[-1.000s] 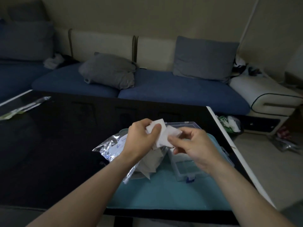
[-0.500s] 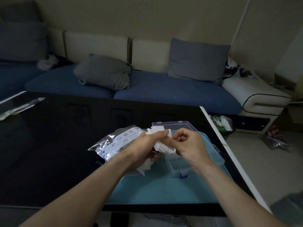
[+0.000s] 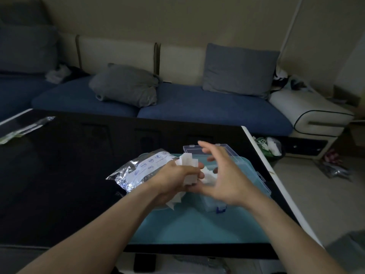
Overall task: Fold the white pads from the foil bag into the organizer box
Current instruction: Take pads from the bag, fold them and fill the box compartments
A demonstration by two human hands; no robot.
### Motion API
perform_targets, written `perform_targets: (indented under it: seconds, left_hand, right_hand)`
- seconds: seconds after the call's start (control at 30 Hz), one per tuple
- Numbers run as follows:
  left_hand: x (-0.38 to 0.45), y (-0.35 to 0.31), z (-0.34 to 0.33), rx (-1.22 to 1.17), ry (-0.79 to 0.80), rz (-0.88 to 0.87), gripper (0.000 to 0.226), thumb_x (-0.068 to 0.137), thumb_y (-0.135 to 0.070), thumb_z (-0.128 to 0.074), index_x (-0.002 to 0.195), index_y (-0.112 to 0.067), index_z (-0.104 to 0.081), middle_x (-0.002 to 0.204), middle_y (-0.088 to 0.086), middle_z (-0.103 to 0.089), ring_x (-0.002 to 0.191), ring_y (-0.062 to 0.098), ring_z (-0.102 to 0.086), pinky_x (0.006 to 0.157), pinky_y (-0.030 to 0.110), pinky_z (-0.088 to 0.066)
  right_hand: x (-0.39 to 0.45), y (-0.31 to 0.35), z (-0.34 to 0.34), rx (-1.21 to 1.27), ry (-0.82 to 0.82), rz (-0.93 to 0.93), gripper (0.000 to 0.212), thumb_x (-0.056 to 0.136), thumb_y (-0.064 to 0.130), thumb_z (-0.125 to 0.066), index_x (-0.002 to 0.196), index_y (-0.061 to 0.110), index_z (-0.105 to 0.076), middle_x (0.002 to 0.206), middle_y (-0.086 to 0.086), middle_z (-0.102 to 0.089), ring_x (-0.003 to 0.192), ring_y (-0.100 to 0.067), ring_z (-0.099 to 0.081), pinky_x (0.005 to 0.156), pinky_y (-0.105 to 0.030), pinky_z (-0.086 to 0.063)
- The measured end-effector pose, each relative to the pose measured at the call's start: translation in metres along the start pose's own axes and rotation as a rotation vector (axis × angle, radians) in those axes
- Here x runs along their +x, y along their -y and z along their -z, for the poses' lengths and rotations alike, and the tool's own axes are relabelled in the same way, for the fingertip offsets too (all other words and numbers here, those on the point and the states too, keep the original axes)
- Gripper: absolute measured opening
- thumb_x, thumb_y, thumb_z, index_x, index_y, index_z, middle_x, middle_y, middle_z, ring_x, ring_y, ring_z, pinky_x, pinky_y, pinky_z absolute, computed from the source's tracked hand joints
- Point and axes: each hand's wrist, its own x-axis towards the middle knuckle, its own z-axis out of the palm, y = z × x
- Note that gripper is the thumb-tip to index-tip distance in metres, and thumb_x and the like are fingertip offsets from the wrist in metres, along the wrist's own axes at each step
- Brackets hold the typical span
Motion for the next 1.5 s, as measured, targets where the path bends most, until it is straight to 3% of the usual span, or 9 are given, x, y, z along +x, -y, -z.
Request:
perform_targets:
  seconds: [0.07,0.2,0.43,0.63,0.83,1.03,1.23,1.37,1.5]
  left_hand:
    - [-0.005,-0.003,-0.003,-0.022,0.173,0.038,0.025,0.087,-0.005,-0.061,0.112,-0.002,-0.063,0.087,0.011,-0.063,0.076,0.02,-0.063,0.081,0.037,-0.049]
    - [-0.014,-0.007,-0.013,-0.176,0.367,0.099,0.013,0.089,-0.005,-0.056,0.098,-0.012,-0.064,0.088,0.007,-0.062,0.08,0.019,-0.066,0.066,0.029,-0.054]
    - [-0.002,0.005,-0.011,-0.275,0.291,0.097,0.033,0.08,-0.02,-0.072,0.111,-0.012,-0.064,0.108,0.014,-0.053,0.093,0.024,-0.058,0.096,0.043,-0.043]
    - [-0.008,-0.002,-0.011,-0.303,0.332,0.117,0.019,0.082,-0.014,-0.066,0.099,-0.013,-0.058,0.079,0.005,-0.051,0.078,0.021,-0.057,0.061,0.029,-0.052]
    - [-0.003,0.004,-0.014,-0.208,0.221,0.066,0.03,0.082,0.002,-0.067,0.109,-0.004,-0.056,0.084,0.01,-0.061,0.07,0.017,-0.06,0.065,0.027,-0.052]
    - [-0.009,0.002,-0.012,-0.088,0.317,0.16,0.024,0.082,-0.018,-0.068,0.105,-0.016,-0.063,0.093,0.008,-0.066,0.081,0.018,-0.062,0.072,0.031,-0.05]
    - [-0.007,0.003,-0.012,-0.12,0.222,0.089,0.022,0.081,-0.005,-0.069,0.101,-0.007,-0.058,0.078,0.012,-0.053,0.066,0.019,-0.054,0.062,0.025,-0.048]
    - [-0.009,0.003,-0.014,-0.119,0.311,0.079,0.041,0.077,-0.004,-0.059,0.117,-0.004,-0.054,0.108,0.023,-0.051,0.103,0.035,-0.053,0.084,0.039,-0.044]
    - [-0.01,-0.003,-0.01,-0.179,0.286,0.087,0.025,0.075,-0.009,-0.063,0.099,-0.005,-0.055,0.09,0.015,-0.052,0.075,0.02,-0.061,0.068,0.03,-0.052]
  right_hand:
    - [-0.002,0.003,-0.001,-0.081,0.14,0.068,0.123,0.061,0.032,-0.095,0.155,0.044,-0.016,0.153,0.016,-0.025,0.138,-0.001,-0.029,0.107,-0.021,-0.034]
    - [0.001,0.002,-0.005,0.067,0.111,0.12,0.117,0.056,0.02,-0.097,0.152,0.04,-0.034,0.125,0.023,-0.049,0.111,-0.001,-0.056,0.092,-0.026,-0.054]
    - [0.0,-0.005,0.001,0.14,0.053,0.11,0.071,0.06,0.02,-0.097,0.122,0.028,-0.063,0.112,0.014,-0.064,0.1,-0.003,-0.064,0.081,-0.02,-0.054]
    - [-0.002,-0.004,0.006,0.072,0.139,0.067,0.092,0.057,0.031,-0.097,0.137,0.036,-0.052,0.13,0.02,-0.059,0.122,0.001,-0.055,0.108,-0.034,-0.044]
    - [-0.003,0.004,0.005,-0.028,0.172,0.084,0.114,0.054,0.037,-0.098,0.15,0.038,-0.036,0.139,0.021,-0.052,0.126,0.002,-0.05,0.105,-0.022,-0.044]
    - [-0.004,0.011,0.002,-0.006,0.011,0.176,0.087,0.061,0.037,-0.093,0.138,0.034,-0.054,0.12,0.02,-0.059,0.113,0.0,-0.058,0.095,-0.031,-0.053]
    - [-0.003,0.013,-0.001,-0.099,0.12,0.137,0.131,0.058,0.037,-0.095,0.159,0.036,-0.011,0.136,0.017,-0.044,0.115,0.002,-0.049,0.091,-0.006,-0.04]
    - [0.0,0.013,-0.01,-0.141,0.071,0.257,0.094,0.061,0.026,-0.091,0.145,0.026,-0.048,0.131,0.011,-0.053,0.114,-0.005,-0.056,0.097,-0.03,-0.05]
    - [-0.002,0.016,-0.011,-0.042,0.082,0.237,0.107,0.066,0.028,-0.089,0.153,0.038,-0.029,0.145,0.02,-0.048,0.119,0.002,-0.056,0.097,-0.02,-0.049]
